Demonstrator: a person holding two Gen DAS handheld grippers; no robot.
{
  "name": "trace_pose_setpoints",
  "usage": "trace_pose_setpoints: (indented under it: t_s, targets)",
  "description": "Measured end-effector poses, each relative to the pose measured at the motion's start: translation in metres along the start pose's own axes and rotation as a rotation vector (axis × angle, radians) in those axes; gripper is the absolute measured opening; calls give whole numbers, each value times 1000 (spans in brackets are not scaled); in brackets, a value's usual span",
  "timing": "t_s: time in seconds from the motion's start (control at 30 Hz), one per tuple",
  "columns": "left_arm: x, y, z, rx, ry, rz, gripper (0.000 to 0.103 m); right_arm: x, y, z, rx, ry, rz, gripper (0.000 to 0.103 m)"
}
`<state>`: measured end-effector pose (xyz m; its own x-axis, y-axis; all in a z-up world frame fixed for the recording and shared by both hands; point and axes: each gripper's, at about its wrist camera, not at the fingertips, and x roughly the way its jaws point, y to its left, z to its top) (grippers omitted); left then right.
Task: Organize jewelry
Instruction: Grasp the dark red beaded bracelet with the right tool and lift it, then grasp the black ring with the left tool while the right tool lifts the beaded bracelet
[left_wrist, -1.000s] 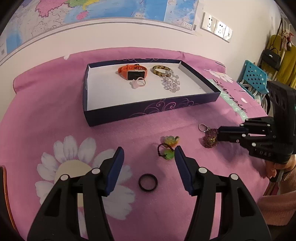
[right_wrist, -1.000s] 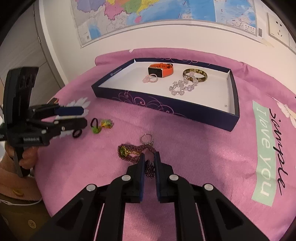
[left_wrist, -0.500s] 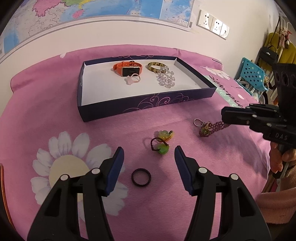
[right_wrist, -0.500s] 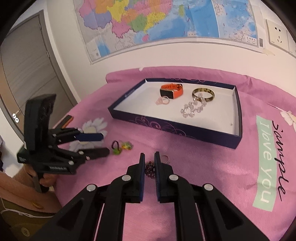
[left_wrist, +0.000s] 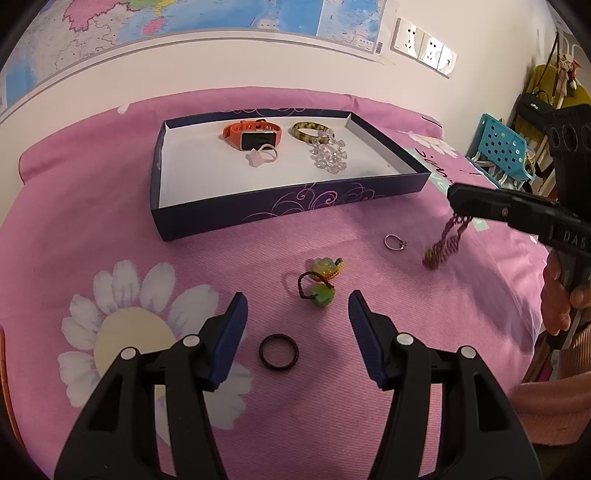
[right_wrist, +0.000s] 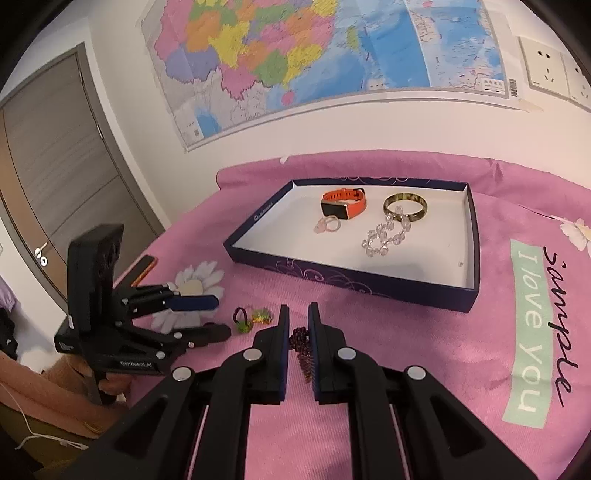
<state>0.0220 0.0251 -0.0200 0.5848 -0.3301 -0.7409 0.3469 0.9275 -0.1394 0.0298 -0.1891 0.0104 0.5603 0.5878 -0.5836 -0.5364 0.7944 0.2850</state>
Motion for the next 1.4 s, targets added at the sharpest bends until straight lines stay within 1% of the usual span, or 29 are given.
trace_pose_setpoints:
  t_s: [0.03, 0.1, 0.17, 0.4, 0.57, 0.63, 0.8, 0.9, 1.13, 1.23, 1.4]
  targets:
    - [0, 0, 0, 0, 0, -1, 56, -2, -1, 1, 6, -9, 5, 8]
    - [0, 0, 0, -2, 1, -2, 56, -2, -4, 2, 12, -13, -13, 8]
    - [1, 1, -1, -6, 4, -3, 56, 3, -6, -1, 23, 16, 5, 8]
    - [2, 2, -2, -11, 7, -2, 56, 18, 0, -24, -6, 129, 22, 9]
    - [2, 2, -1, -13, 8, -2, 56, 18, -4, -42, -7, 193, 5, 9]
    - [3, 2, -1, -14, 9, -3, 56, 16, -7, -46, -1, 200, -10, 9]
    - [3, 2, -2, -13, 11, 1, 56, 6, -12, -44, 19, 161, -15, 9]
    - [5, 2, -2, -12, 15, 1, 56, 4, -16, -37, 54, 122, 12, 9]
    - [6, 3, -2, -20, 19, 1, 56, 19, -13, -18, 71, 90, 37, 9]
    - [5, 3, -2, -20, 19, 0, 56, 24, -13, -9, 83, 73, 61, 9]
    - [6, 4, -2, -23, 18, -4, 56, 28, -15, -1, 86, 53, 59, 9]
